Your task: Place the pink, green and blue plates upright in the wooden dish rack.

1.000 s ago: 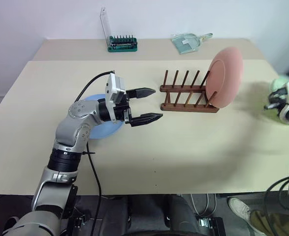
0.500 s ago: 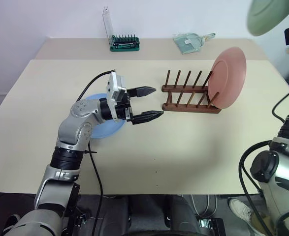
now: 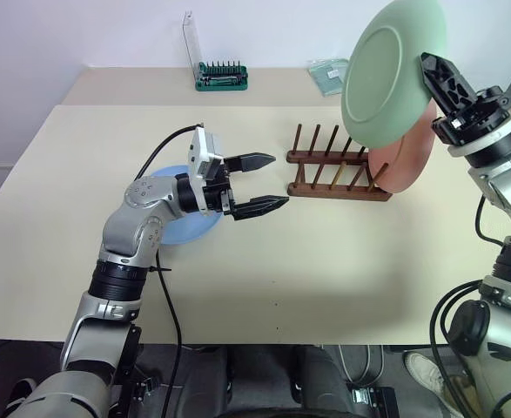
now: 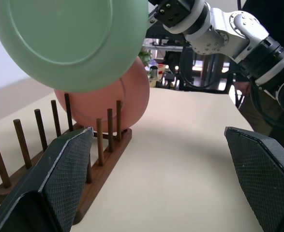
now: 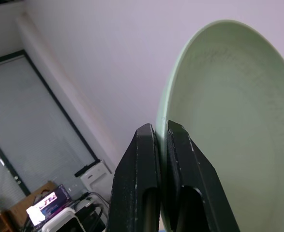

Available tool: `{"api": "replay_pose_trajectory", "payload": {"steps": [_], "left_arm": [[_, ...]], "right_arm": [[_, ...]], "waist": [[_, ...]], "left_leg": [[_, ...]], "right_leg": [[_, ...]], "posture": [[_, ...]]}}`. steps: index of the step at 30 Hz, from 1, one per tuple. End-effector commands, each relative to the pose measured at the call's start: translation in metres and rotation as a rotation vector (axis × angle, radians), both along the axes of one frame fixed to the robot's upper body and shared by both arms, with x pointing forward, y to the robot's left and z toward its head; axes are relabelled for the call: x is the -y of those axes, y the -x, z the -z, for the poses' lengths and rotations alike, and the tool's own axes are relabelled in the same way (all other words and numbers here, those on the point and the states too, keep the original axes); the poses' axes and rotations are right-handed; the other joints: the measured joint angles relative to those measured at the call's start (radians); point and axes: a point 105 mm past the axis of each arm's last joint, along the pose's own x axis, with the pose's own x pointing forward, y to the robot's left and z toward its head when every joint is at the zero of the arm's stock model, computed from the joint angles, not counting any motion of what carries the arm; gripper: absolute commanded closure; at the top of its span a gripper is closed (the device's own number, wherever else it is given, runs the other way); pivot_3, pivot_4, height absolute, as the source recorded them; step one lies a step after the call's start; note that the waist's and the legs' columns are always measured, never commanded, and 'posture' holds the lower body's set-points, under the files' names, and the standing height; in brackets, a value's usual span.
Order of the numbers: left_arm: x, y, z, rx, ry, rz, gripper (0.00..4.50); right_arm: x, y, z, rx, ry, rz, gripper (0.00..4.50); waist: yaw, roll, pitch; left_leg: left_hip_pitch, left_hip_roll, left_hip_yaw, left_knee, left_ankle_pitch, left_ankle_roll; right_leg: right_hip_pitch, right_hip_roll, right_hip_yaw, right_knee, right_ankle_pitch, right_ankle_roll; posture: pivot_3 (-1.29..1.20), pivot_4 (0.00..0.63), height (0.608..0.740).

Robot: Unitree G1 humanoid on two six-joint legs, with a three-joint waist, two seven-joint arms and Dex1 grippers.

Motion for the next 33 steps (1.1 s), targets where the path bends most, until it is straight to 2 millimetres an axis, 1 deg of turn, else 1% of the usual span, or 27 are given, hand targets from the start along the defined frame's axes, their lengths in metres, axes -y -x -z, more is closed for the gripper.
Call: {"api": "replay_pose_trajectory", "payload": {"steps": [1, 4, 9, 15, 17, 22, 25, 27, 31, 33], "left_arm": [[0.0, 0.002, -0.008, 0.043, 0.011, 0.0, 0.0], [-0.001, 0.003, -0.008, 0.048, 0.009, -0.001, 0.0], [-0.006, 0.008, -0.013, 0.078, 0.021, 0.016, 0.0], [-0.013, 0.003, -0.018, 0.112, 0.027, -0.021, 0.0], [-0.015, 0.003, -0.019, 0.133, 0.03, -0.033, 0.0], [-0.024, -0.005, -0.027, 0.181, 0.055, -0.102, 0.0], [-0.027, -0.007, -0.026, 0.194, 0.041, -0.113, 0.0], [-0.027, -0.006, -0.025, 0.191, 0.045, -0.109, 0.0], [-0.025, -0.005, -0.024, 0.185, 0.053, -0.105, 0.0], [-0.024, -0.005, -0.023, 0.184, 0.055, -0.103, 0.0]], "right_arm": [[-0.004, 0.005, -0.007, 0.042, 0.029, 0.022, 4.47], [-0.01, 0.003, -0.001, 0.04, 0.083, 0.054, 4.47], [-0.006, -0.001, 0.011, 0.031, 0.116, 0.113, 4.47], [-0.003, -0.004, 0.016, 0.03, 0.115, 0.143, 4.47], [-0.004, -0.005, 0.02, 0.02, 0.116, 0.142, 4.47], [-0.006, -0.008, 0.032, -0.017, 0.129, 0.153, 4.47], [-0.006, -0.011, 0.038, -0.039, 0.124, 0.16, 4.47], [-0.006, -0.011, 0.038, -0.041, 0.119, 0.158, 4.47], [-0.009, -0.006, 0.02, 0.001, 0.079, 0.137, 4.47], [-0.009, -0.007, 0.016, -0.002, 0.074, 0.138, 4.47]], "waist": [[0.0, 0.0, 0.0], [0.0, 0.0, 0.0], [0.001, 0.0, 0.0], [0.0, 0.0, 0.0], [0.001, 0.0, 0.0], [0.001, 0.0, 0.0], [0.0, 0.0, 0.0], [0.001, 0.0, 0.0], [0.001, 0.0, 0.0], [0.0, 0.0, 0.0]], "left_leg": [[0.0, 0.0, 0.0, 0.0, 0.0, 0.0], [0.0, 0.0, 0.0, 0.0, 0.0, 0.0], [0.0, 0.0, 0.0, 0.0, 0.0, 0.0], [0.0, 0.0, 0.0, 0.0, 0.0, 0.0], [0.0, 0.0, 0.0, 0.0, 0.0, 0.0], [0.0, 0.0, 0.0, 0.0, 0.0, 0.0], [0.0, 0.0, 0.0, 0.0, 0.0, 0.0], [0.0, 0.0, 0.0, 0.0, 0.0, 0.0], [0.0, 0.0, 0.0, 0.0, 0.0, 0.0], [0.0, 0.0, 0.0, 0.0, 0.0, 0.0]], "right_leg": [[0.0, 0.0, 0.0, 0.0, 0.0, 0.0], [0.0, 0.0, 0.0, 0.0, 0.0, 0.0], [0.0, 0.0, 0.0, 0.0, 0.0, 0.0], [0.0, 0.0, 0.0, 0.0, 0.0, 0.0], [0.0, 0.0, 0.0, 0.0, 0.0, 0.0], [0.0, 0.0, 0.0, 0.0, 0.0, 0.0], [0.0, 0.0, 0.0, 0.0, 0.0, 0.0], [0.0, 0.0, 0.0, 0.0, 0.0, 0.0], [0.0, 0.0, 0.0, 0.0, 0.0, 0.0], [0.0, 0.0, 0.0, 0.0, 0.0, 0.0]], "posture": [[0.0, 0.15, 0.724], [0.0, 0.15, 0.724], [0.0, 0.15, 0.724], [0.0, 0.15, 0.724], [0.0, 0.15, 0.724], [0.0, 0.15, 0.724], [0.0, 0.15, 0.724], [0.0, 0.15, 0.724], [0.0, 0.15, 0.724], [0.0, 0.15, 0.724]]}}
